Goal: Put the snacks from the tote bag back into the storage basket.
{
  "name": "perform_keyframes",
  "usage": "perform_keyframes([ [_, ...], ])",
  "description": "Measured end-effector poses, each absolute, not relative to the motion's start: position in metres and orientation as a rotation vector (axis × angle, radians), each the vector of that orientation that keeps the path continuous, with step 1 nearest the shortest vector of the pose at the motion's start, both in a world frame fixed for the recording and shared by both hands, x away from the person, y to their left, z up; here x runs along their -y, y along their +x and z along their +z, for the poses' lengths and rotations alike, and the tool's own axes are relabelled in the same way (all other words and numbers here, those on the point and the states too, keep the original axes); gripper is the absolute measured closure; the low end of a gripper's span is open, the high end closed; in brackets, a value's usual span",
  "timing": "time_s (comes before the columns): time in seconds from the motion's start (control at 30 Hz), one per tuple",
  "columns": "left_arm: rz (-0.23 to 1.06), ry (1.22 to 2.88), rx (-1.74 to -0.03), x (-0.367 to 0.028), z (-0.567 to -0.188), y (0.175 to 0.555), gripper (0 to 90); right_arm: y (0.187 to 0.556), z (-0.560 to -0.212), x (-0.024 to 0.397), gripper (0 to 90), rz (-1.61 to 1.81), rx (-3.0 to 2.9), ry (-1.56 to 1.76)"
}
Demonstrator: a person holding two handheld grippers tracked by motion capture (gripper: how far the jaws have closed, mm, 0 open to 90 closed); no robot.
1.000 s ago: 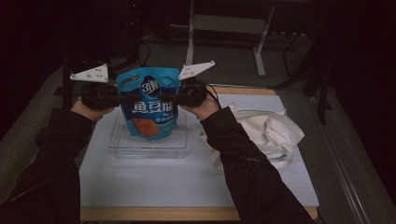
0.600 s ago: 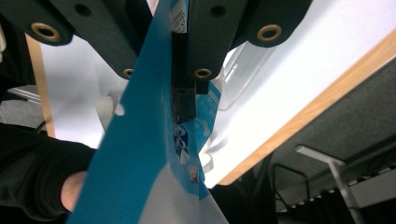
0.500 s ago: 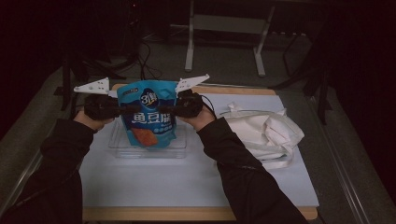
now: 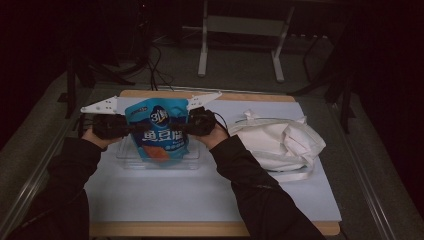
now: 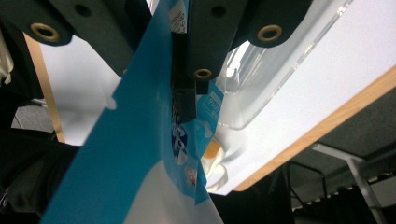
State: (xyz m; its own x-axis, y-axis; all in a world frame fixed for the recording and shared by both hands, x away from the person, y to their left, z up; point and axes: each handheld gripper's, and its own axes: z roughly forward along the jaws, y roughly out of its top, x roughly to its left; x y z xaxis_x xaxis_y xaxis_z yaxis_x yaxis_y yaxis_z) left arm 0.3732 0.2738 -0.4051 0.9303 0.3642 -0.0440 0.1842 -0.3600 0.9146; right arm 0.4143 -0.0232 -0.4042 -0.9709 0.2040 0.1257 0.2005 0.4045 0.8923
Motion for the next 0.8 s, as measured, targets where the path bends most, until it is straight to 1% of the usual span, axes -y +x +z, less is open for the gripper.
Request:
perform_keyframes([
  [0.13,0.216,1.966,-0.388,-0.273,-0.410,0.371,90.0,0.413,-0.412,0.023,88.9,1.674,-2.626,0.392],
  [0.23,0.203,1.947,-0.389,-0.276,-0.413,0.370,90.0,0.412,-0.416,0.023,88.9,1.695,-2.623,0.400],
  [0.47,0.240,1.963,-0.396,-0.270,-0.412,0.368,89.9,0.411,-0.420,0.026,88.8,1.713,-2.602,0.419],
  [0.8,0.283,1.958,-0.449,-0.267,-0.412,0.363,89.5,0.411,-0.418,0.025,87.5,1.685,-2.602,0.439],
])
